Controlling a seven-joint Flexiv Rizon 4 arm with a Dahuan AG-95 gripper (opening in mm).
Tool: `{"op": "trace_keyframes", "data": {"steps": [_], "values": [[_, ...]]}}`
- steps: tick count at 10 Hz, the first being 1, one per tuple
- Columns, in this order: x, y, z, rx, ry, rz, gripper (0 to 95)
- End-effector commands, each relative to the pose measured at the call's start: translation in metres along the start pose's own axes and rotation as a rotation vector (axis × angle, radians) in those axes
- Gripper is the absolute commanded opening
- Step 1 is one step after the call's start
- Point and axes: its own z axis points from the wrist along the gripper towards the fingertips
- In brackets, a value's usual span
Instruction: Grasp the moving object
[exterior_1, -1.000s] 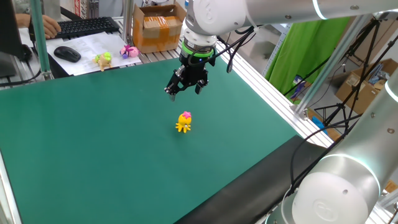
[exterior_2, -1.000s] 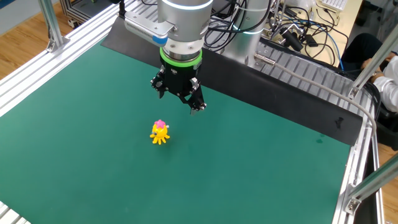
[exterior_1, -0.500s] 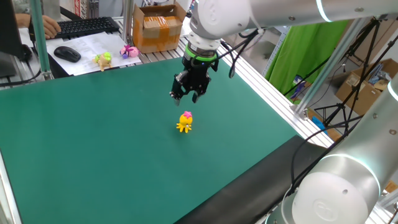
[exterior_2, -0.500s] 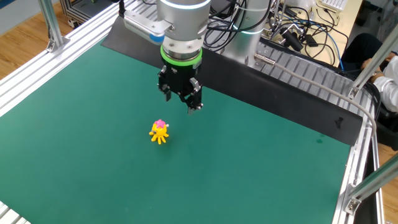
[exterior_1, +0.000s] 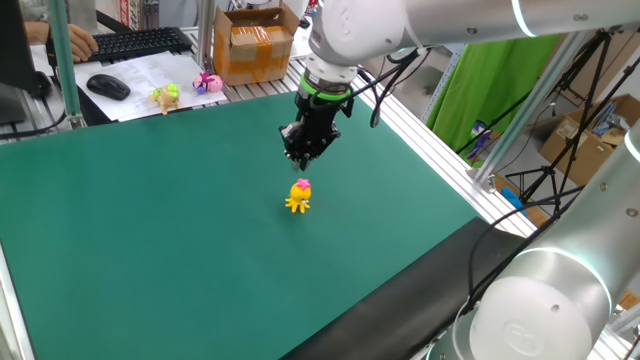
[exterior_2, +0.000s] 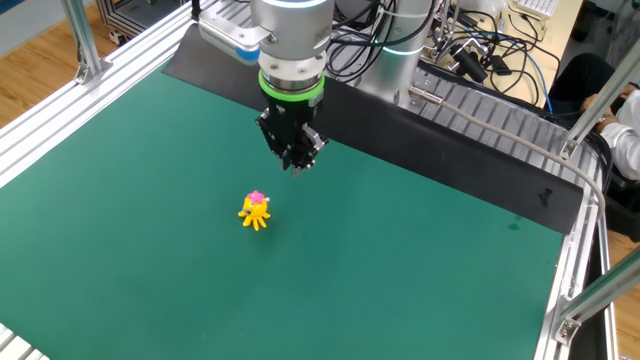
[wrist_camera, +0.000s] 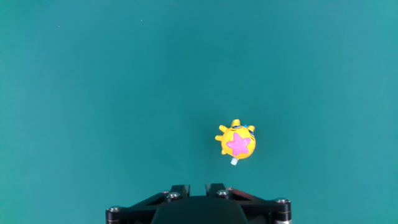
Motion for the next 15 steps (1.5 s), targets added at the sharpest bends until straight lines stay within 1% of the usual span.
{"op": "trace_keyframes", "data": {"steps": [1,2,3,7,9,11,12,14,15], "values": [[-0.003,-0.004,0.001,0.080,-0.027,-0.023,57.0],[-0.004,-0.006,0.001,0.081,-0.036,-0.021,76.0],[-0.005,-0.008,0.002,0.080,-0.037,-0.022,95.0],[-0.009,-0.020,0.008,0.066,-0.045,-0.029,95.0],[-0.012,-0.021,0.016,0.060,-0.063,-0.022,95.0],[-0.013,-0.023,0.020,0.060,-0.068,-0.026,95.0],[-0.014,-0.027,0.023,0.060,-0.075,-0.036,95.0],[-0.016,-0.035,0.030,0.051,-0.084,-0.045,95.0],[-0.018,-0.038,0.035,0.035,-0.086,-0.045,95.0]]}}
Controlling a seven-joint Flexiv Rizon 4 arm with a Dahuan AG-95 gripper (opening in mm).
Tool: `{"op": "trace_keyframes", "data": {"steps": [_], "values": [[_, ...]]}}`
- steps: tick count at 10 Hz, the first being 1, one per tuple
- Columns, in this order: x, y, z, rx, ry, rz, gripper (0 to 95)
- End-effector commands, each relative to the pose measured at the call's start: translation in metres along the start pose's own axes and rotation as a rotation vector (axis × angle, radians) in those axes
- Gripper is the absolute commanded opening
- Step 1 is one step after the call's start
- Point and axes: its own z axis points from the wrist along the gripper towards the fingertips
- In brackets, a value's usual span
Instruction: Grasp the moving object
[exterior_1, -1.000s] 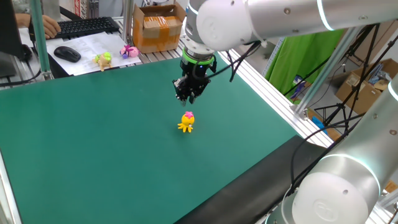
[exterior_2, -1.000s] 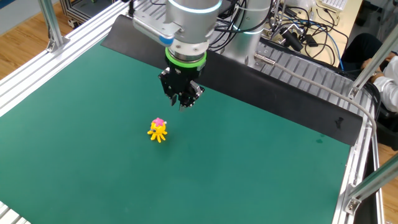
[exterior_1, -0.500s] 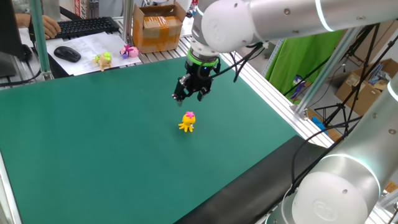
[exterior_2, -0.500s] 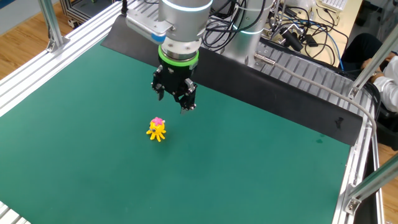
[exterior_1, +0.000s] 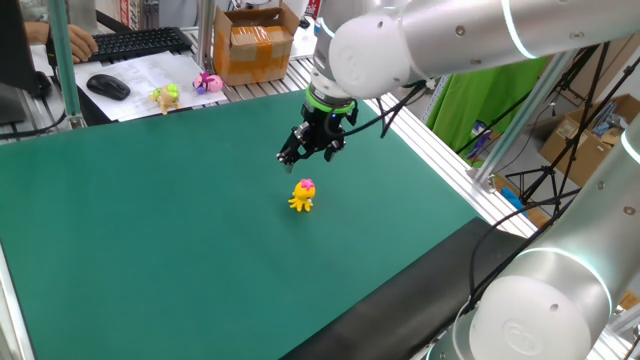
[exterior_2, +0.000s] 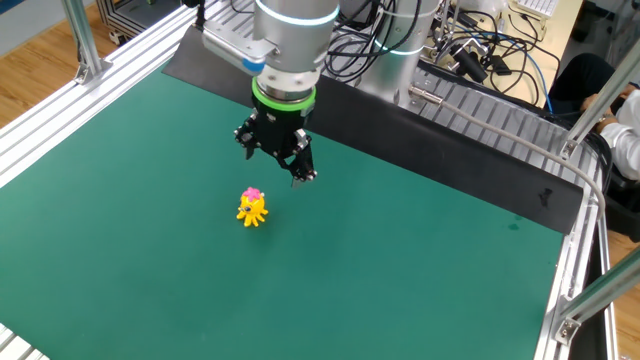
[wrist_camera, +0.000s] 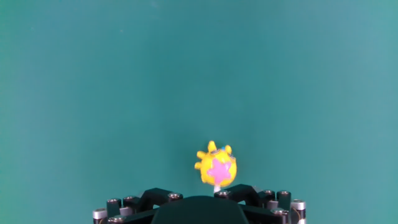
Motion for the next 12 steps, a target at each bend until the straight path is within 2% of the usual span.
{"op": "trace_keyframes", "data": {"steps": [1,5,6,8,12], "values": [[-0.005,-0.003,0.008,-0.021,-0.005,0.000,95.0],[-0.009,-0.009,0.020,-0.047,-0.002,-0.015,95.0],[-0.013,-0.011,0.031,-0.062,0.009,-0.029,95.0],[-0.012,-0.015,0.049,-0.068,-0.002,-0.030,95.0],[-0.013,-0.020,0.064,-0.069,-0.018,-0.033,95.0]]}}
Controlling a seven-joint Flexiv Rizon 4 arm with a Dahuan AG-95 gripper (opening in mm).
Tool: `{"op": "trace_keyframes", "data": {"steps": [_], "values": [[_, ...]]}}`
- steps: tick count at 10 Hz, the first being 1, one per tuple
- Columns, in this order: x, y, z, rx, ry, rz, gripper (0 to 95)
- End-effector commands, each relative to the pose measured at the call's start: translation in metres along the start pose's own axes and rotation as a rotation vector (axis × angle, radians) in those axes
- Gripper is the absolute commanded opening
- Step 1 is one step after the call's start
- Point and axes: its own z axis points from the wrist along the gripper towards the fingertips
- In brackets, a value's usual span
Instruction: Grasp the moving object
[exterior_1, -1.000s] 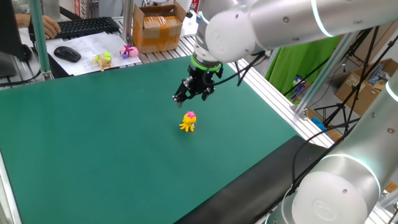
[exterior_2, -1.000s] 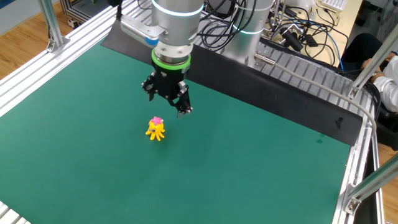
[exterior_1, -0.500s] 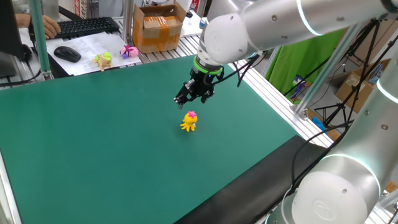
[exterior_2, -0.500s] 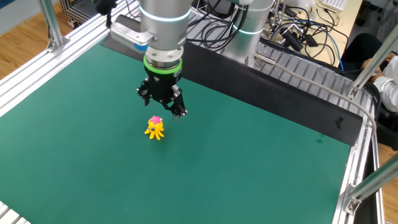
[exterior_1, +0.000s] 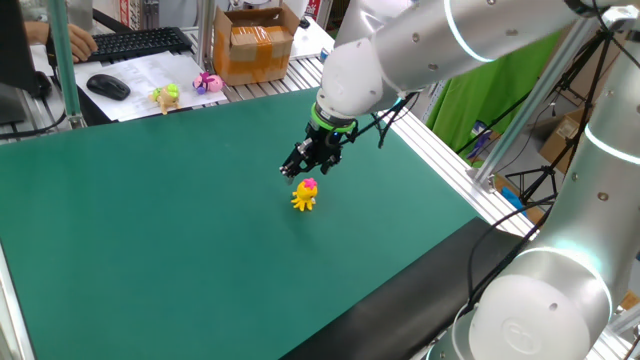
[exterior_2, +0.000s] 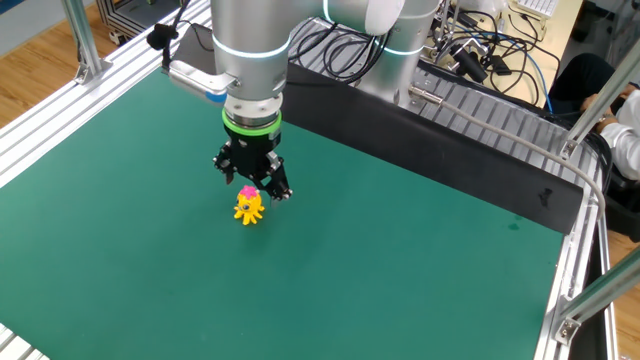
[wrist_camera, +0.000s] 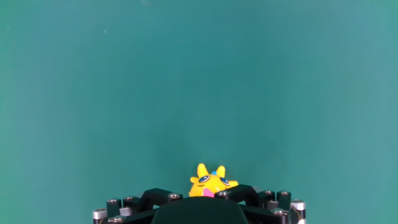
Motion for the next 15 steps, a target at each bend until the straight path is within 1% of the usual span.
{"op": "trace_keyframes", "data": {"steps": [1,4,5,10,11,13,14,15], "values": [[-0.002,-0.002,0.008,-0.003,-0.011,-0.003,95.0],[0.000,-0.005,0.021,-0.010,-0.010,-0.008,95.0],[0.001,-0.005,0.025,-0.013,-0.010,-0.010,76.0],[0.002,-0.009,0.034,-0.012,-0.023,-0.025,76.0],[0.002,-0.010,0.036,-0.013,-0.025,-0.027,57.0],[0.003,-0.011,0.037,-0.016,-0.025,-0.033,57.0],[0.003,-0.012,0.037,-0.019,-0.024,-0.037,38.0],[0.003,-0.013,0.037,-0.020,-0.024,-0.044,38.0]]}}
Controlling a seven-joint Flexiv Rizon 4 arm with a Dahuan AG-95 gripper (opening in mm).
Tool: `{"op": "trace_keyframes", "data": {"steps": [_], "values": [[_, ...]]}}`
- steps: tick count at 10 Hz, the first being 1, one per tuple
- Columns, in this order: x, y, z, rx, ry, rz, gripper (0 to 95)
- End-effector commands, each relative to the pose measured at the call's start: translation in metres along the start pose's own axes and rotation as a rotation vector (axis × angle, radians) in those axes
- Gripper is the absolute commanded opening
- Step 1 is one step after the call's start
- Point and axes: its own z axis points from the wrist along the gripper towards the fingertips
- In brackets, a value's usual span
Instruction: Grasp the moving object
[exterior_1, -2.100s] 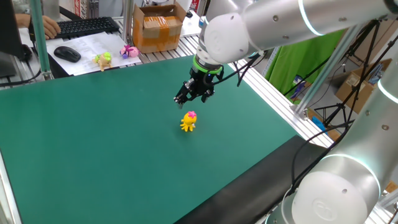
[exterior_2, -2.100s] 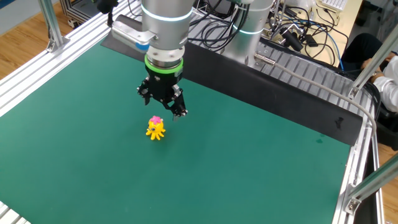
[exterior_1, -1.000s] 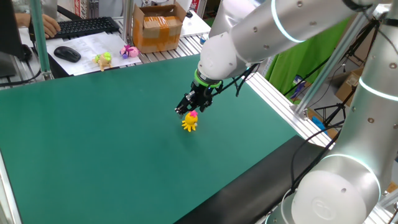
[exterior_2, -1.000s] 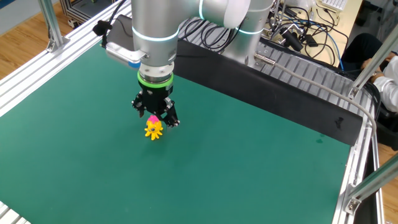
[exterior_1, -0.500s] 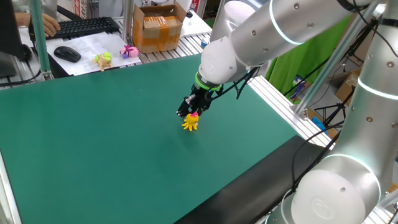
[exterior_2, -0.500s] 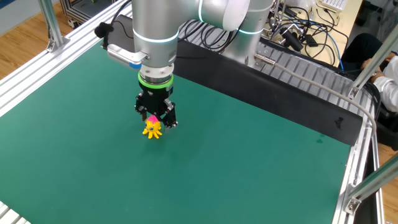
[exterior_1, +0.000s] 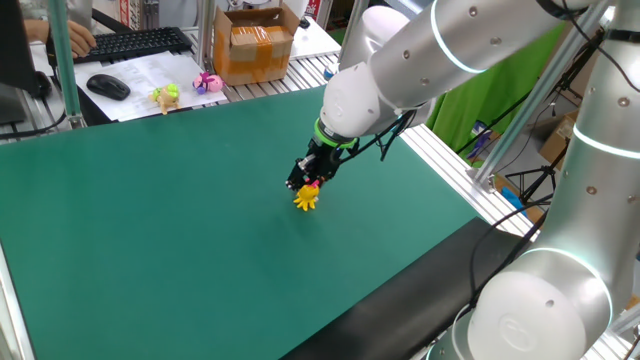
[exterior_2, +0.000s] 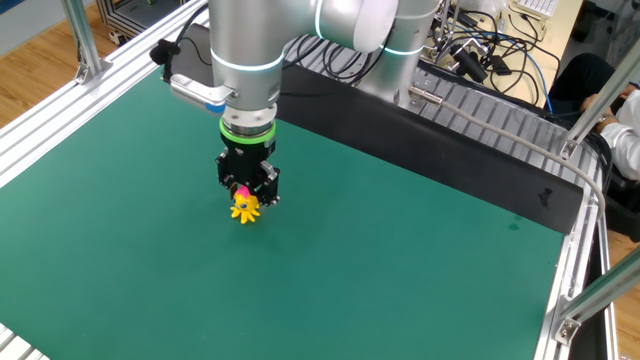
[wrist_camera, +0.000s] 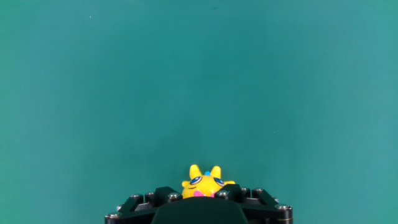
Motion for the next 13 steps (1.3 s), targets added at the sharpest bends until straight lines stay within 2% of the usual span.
{"op": "trace_keyframes", "data": {"steps": [1,2,4,5,8,13], "values": [[0.000,0.000,-0.001,-0.006,0.002,-0.007,38.0],[0.000,-0.001,-0.001,-0.009,0.003,-0.008,19.0],[0.001,-0.001,-0.001,-0.013,0.004,-0.015,19.0],[0.001,-0.001,-0.001,-0.014,0.004,-0.016,0.0],[-0.002,0.000,-0.008,-0.015,0.007,-0.014,0.0],[-0.007,0.002,-0.031,-0.013,0.015,-0.011,0.0]]}}
